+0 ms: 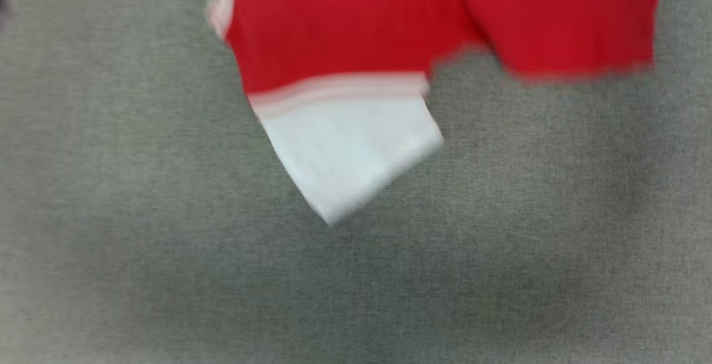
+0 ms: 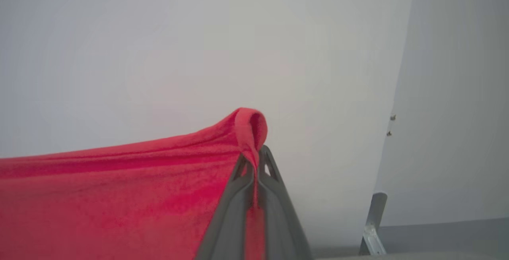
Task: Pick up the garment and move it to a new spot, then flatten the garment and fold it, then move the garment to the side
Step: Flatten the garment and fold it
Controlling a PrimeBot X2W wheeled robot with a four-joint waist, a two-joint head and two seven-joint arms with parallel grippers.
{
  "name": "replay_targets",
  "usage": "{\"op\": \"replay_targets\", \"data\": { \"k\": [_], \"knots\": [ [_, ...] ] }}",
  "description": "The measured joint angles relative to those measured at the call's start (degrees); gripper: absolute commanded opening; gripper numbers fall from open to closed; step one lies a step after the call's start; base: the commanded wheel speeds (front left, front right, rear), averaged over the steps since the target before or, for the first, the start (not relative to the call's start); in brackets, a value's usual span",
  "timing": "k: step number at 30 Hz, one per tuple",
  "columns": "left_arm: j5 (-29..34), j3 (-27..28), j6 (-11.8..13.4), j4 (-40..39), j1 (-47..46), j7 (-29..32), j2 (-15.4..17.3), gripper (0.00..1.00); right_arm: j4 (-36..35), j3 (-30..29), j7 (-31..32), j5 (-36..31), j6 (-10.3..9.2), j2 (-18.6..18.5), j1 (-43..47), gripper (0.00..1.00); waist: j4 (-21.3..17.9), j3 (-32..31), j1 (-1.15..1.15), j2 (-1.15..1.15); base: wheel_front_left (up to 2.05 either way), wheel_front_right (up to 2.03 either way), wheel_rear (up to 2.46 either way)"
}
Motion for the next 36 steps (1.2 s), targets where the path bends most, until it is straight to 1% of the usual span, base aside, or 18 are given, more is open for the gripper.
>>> {"op": "replay_targets", "data": {
  "k": [2, 4, 8, 10, 11, 15, 16, 18, 21, 23, 24, 27, 29, 30, 31, 34, 35, 36],
  "knots": [
    [-0.71, 1.72, -0.01, 3.45, -5.32, -0.59, -1.11, 0.0, 1.76, -0.43, -1.92, -1.81, 0.05, 0.93, -4.43, 0.0, -0.63, 0.95, 0.0, 0.0, 0.0, 0.0, 0.0],
    [-0.57, 3.33, -0.05, 6.21, -10.57, -2.45, -2.01, 0.0, 3.56, -1.05, -4.12, -3.39, 0.08, 1.34, -8.45, 0.0, -1.24, 1.84, 0.0, 0.0, 0.0, 0.0, 0.0],
    [0.58, 4.47, -0.07, 7.86, -17.28, -5.47, -3.2, 0.0, 7.79, -2.76, -8.53, -5.79, 0.23, 1.51, -15.62, 0.0, -2.18, 3.29, 0.0, 0.0, 0.0, 0.0, 0.0],
    [-0.36, 5.26, -0.08, 8.28, -18.96, -6.22, -3.94, 0.0, 10.24, -3.15, -10.14, -6.78, 0.24, 1.48, -18.03, 0.0, -2.39, 3.83, 0.0, 0.0, 0.0, 0.0, 0.0],
    [-0.45, 4.75, -0.07, 8.16, -19.09, -6.26, -4.03, 0.0, 11.57, -3.18, -10.59, -7.08, 0.23, 1.41, -18.72, 0.0, -2.38, 4.06, 0.0, 0.0, 0.0, 0.0, 0.0],
    [-3.07, 3.27, -0.04, 6.45, -16.29, -5.86, -3.91, 0.0, 16.46, -2.12, -12.59, -7.21, 0.18, 1.15, -18.69, 0.0, -2.06, 4.93, 0.0, 0.0, 0.0, 0.0, 0.0],
    [-3.23, 2.57, -0.04, 5.68, -14.79, -5.86, -3.55, 0.0, 17.22, -1.56, -12.93, -7.21, 0.13, 1.12, -17.84, 0.0, -1.98, 5.13, 0.0, 0.0, 0.0, 0.0, 0.0],
    [-5.54, 1.97, 0.03, 3.67, -10.88, -5.88, -2.96, 0.0, 18.91, -0.29, -13.38, -6.77, 0.04, 1.07, -15.39, 0.0, -1.84, 5.49, 0.0, 0.0, 0.0, 0.0, 0.0],
    [-7.76, 1.01, 0.03, -1.33, -4.59, -6.31, -2.09, 0.0, 19.98, 2.38, -14.03, -4.8, -0.01, 0.51, -11.58, 0.0, -1.55, 5.82, 0.0, 0.0, 0.0, 0.0, 0.0],
    [-9.57, 1.16, 0.03, -4.85, 0.48, -6.9, -1.31, 0.0, 19.56, 4.95, -14.43, -3.1, -0.02, -0.1, -8.07, 0.0, -1.44, 5.68, 0.0, 0.0, 0.0, 0.0, 0.0],
    [-8.64, 0.53, 0.04, -6.65, 3.1, -7.23, -0.45, 0.0, 19.13, 6.28, -14.4, -1.88, -0.02, -0.15, -5.87, 0.0, -1.38, 5.49, 0.0, 0.0, 0.0, 0.0, 0.0],
    [-9.13, 2.15, 0.04, -11.9, 12.24, -7.91, 0.45, 0.0, 17.07, 10.84, -13.72, 1.83, -0.03, -0.94, 1.7, 0.0, -1.31, 4.52, 0.0, 0.0, 0.0, 0.0, 0.0],
    [-8.96, 6.53, 0.04, -15.08, 18.75, -7.97, -0.05, 0.0, 14.28, 13.16, -12.56, 4.8, -0.02, -2.03, 6.75, 0.0, -1.25, 3.71, 0.0, 0.0, 0.0, 0.0, 0.0],
    [-8.96, 6.53, 0.04, -15.08, 18.75, -7.97, -0.05, 0.0, 14.28, 13.16, -12.56, 4.8, -0.02, -2.03, 6.75, 0.0, -1.25, 3.71, 0.0, 0.0, 0.0, 0.0, 0.0],
    [-7.94, 11.62, 0.04, -17.85, 25.57, -8.0, -0.87, 0.0, 10.88, 14.36, -11.32, 7.8, -0.02, -3.26, 12.37, 0.0, -1.14, 2.78, 0.0, 0.0, 0.0, 0.0, 0.0],
    [-3.15, 15.8, 0.05, -20.89, 36.27, -8.14, -2.15, 0.0, 4.6, 15.43, -9.83, 11.05, -0.02, -4.86, 20.91, 0.0, -0.89, 1.26, 0.0, 0.0, 0.0, 0.0, 0.0],
    [-3.15, 15.8, 0.05, -20.89, 36.27, -8.14, -2.15, 0.0, 4.6, 15.43, -9.83, 11.05, -0.02, -4.86, 20.91, 0.0, -0.89, 1.26, 0.0, 0.0, 0.0, 0.0, 0.0],
    [-2.03, 17.16, 0.04, -21.81, 39.36, -8.14, -2.83, 0.0, 2.52, 15.38, -9.14, 12.27, -0.02, -5.14, 23.51, 0.0, -0.81, 0.73, 0.0, 0.0, 0.0, 0.0, 0.0]
  ]
}}
